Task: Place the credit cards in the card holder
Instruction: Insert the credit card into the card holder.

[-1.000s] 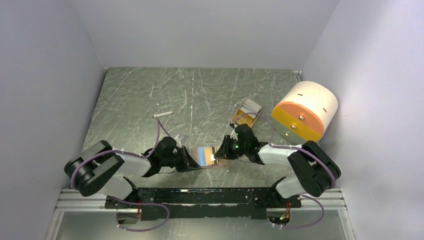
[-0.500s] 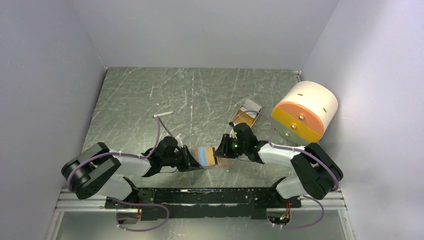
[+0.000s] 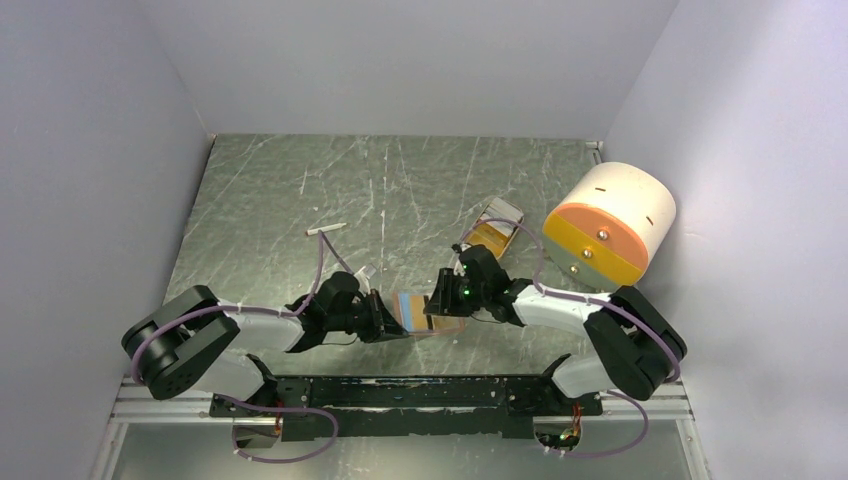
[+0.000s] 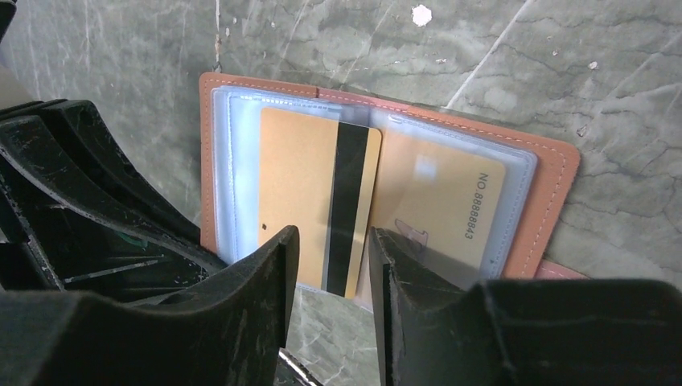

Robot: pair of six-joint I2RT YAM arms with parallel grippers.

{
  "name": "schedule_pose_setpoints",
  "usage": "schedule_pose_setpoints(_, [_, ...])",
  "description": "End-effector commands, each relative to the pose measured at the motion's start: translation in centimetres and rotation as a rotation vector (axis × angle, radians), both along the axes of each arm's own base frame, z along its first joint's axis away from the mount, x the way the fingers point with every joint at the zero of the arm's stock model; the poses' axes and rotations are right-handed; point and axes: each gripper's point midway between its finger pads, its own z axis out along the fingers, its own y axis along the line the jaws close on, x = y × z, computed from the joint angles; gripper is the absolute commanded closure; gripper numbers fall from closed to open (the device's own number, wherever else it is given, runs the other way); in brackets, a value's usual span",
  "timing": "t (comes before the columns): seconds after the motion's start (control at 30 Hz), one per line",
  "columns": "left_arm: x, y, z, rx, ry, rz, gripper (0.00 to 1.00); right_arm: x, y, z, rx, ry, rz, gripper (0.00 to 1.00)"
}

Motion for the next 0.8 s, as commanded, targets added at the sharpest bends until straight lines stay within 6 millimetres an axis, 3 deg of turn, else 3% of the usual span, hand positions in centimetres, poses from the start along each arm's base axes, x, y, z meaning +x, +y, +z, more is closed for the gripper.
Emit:
schedule_pose_setpoints(0.0, [0.3, -0.9, 0.8, -0.019, -0.032, -0.014, 0.91, 0.0, 0.6, 0.2, 0.024, 0.001, 0.017, 0.6])
schedule_pose_setpoints(0.27, [0.3, -1.5, 1.2, -0.018, -0.042, -0.03, 0.91, -0.6, 2.8, 1.5, 0.161, 0.01, 0.052, 0.64])
schedule_pose_setpoints(0.43, [0.4, -1.3, 1.0, 0.005, -0.041, -0.028, 0.91, -1.1, 3.0, 1.7, 0.189, 0.022, 0.064, 0.66])
schedule_pose_setpoints(0.77, [0.4, 1.0, 1.1, 0.11, -0.077, 0.015, 0.91, 0.2, 0.7, 2.6, 0.075, -0.075, 0.009, 0.65])
